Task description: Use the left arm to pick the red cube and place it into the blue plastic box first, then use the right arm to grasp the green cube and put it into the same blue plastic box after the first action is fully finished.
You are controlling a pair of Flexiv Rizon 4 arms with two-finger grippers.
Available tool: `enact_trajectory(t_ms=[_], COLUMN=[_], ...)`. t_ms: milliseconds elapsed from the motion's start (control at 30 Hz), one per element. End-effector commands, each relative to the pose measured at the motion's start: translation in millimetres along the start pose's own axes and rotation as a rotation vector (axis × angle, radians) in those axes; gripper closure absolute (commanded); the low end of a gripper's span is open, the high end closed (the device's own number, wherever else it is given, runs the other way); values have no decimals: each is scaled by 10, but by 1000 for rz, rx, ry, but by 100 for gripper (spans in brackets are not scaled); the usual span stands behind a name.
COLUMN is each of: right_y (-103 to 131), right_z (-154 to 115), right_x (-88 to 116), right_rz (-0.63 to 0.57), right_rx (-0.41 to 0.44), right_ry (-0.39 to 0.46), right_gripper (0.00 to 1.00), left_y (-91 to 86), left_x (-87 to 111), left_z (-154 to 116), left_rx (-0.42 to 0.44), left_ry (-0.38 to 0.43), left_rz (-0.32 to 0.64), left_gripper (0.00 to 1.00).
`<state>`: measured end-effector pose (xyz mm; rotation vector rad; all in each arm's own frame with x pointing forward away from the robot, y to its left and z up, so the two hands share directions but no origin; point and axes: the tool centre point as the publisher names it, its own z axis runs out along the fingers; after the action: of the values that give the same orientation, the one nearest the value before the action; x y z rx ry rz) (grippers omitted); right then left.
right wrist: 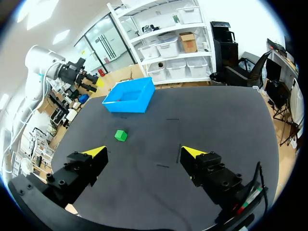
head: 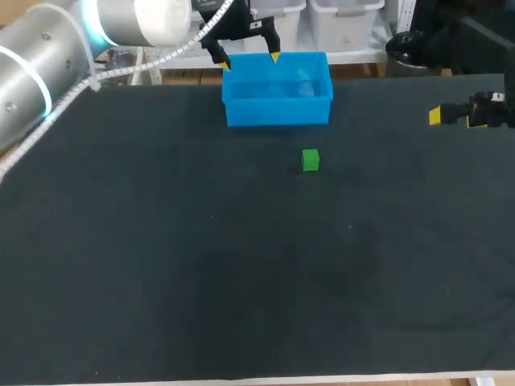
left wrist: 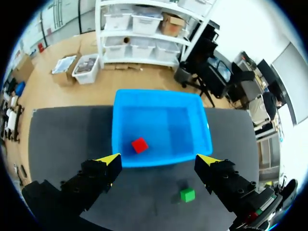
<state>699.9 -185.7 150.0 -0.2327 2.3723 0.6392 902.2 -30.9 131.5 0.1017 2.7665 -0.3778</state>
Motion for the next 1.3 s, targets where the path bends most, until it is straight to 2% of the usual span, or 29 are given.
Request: enact_trajectory(t_ms=[33, 133, 367, 500, 567, 1300], right_y=[1, 1, 1, 1, 1, 1], right_z=[-1, -1, -1, -1, -1, -1], right_x=[1, 1, 1, 1, 1, 1], right_rz=[0, 0, 0, 0, 0, 0], right_rx=[1, 1, 1, 1, 1, 1], right_ry=[0, 0, 0, 0, 0, 0], right_gripper=[0, 0, 0, 0, 0, 0], left_y=[79, 82, 41, 28, 26, 25], left_x=[601, 716, 989, 1092, 1127, 1140], left_z=[-208, -234, -281, -267, -265, -256], left_rx=[35, 45, 36, -27, -42, -45], left_ry=[-109, -98, -77, -58, -43, -45], left_rz=[10, 32, 175, 236, 225, 234], left_gripper=[0, 0, 0, 0, 0, 0])
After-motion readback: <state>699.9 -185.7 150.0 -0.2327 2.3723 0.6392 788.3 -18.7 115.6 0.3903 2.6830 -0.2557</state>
